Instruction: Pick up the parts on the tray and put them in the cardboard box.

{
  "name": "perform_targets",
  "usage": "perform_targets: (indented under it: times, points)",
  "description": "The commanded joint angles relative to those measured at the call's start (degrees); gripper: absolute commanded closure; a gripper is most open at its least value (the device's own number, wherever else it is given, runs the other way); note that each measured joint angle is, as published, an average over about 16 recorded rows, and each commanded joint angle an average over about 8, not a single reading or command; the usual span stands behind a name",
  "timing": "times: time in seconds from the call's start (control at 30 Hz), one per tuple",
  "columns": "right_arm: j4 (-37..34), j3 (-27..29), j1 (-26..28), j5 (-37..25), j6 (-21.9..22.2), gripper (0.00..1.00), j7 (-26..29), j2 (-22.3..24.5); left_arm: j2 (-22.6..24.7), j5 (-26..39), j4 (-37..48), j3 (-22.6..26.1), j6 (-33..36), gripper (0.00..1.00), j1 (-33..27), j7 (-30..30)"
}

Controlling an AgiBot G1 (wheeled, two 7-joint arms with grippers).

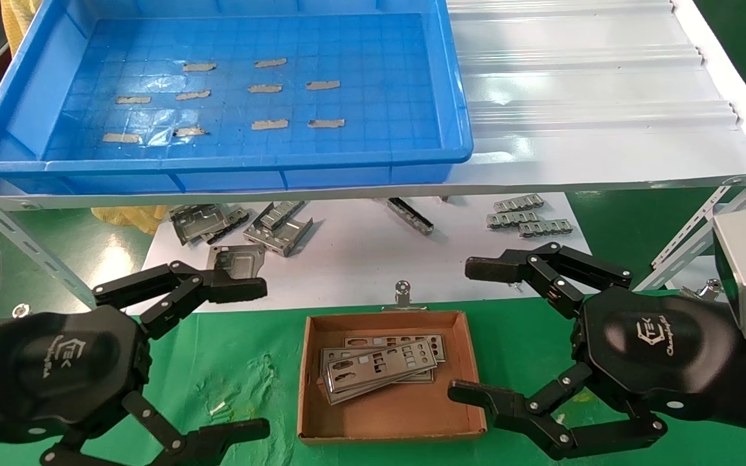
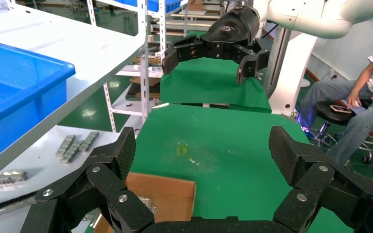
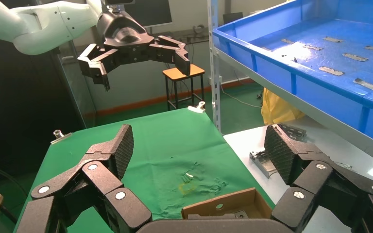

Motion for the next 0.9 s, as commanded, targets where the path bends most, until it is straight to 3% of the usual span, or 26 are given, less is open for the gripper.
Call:
perform_targets:
  times: [0.03, 0.9]
  points:
    - [0.00, 0.00, 0.00, 0.00, 0.00, 0.00, 0.00, 0.00, 0.00, 0.00, 0.00, 0.00, 0.00, 0.00, 0.00, 0.00]
    - [0.00, 0.00, 0.00, 0.00, 0.00, 0.00, 0.00, 0.00, 0.00, 0.00, 0.00, 0.00, 0.00, 0.00, 0.00, 0.00]
